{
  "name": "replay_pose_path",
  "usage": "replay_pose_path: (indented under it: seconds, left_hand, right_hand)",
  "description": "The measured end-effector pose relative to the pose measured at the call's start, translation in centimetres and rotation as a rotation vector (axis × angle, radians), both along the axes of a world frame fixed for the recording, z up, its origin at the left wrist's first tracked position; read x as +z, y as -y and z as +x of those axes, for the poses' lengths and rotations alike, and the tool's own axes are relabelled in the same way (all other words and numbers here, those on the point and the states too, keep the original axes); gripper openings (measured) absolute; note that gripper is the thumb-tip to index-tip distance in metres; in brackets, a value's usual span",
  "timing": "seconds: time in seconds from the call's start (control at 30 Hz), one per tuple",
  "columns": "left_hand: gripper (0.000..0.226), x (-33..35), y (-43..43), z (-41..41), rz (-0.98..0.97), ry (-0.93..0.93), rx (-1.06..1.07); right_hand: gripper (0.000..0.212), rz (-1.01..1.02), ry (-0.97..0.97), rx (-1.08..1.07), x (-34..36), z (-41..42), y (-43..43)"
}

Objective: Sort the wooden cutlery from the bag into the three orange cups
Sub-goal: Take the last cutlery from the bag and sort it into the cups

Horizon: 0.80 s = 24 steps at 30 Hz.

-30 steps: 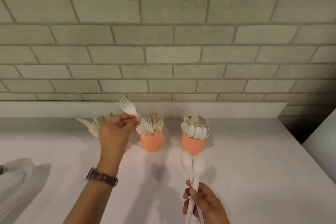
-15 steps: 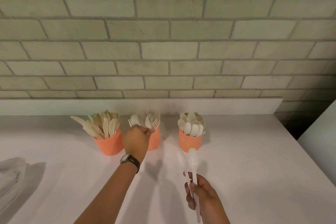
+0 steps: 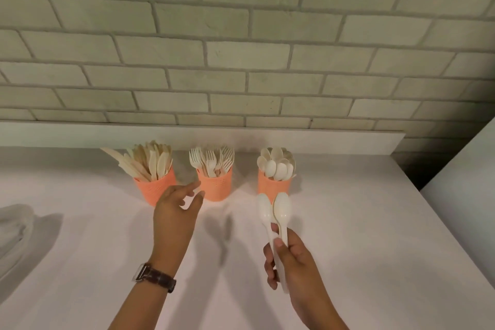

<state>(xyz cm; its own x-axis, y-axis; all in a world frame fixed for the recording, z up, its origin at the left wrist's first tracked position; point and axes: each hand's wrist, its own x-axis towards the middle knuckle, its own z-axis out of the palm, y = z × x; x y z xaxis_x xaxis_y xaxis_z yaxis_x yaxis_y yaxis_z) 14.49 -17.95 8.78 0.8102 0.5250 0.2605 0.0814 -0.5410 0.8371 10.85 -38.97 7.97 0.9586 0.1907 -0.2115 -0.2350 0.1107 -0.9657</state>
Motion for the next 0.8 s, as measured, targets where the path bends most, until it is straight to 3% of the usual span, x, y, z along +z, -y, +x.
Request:
replay_pose_path:
  seconds: [0.3,0.47,0.8]
  left_hand:
    - [0.021,-0.4,0.1,-3.0,-0.077,-0.01,0.02]
    - [0.02,-0.3,0.7,-2.8,-0.101,-0.012,0.003]
    - [0.017,0.8,2.5,-2.2,-0.175,0.0,-0.082]
  right_hand:
    - [0.032,0.112,-0.168,0.043,0.1,-0.4,0.6]
    - [0.032,0.192,-0.151,0.054,-0.4,-0.1,1.4]
    - [0.017,-0.313,0.284,-0.037,2.3,7.0,5.3]
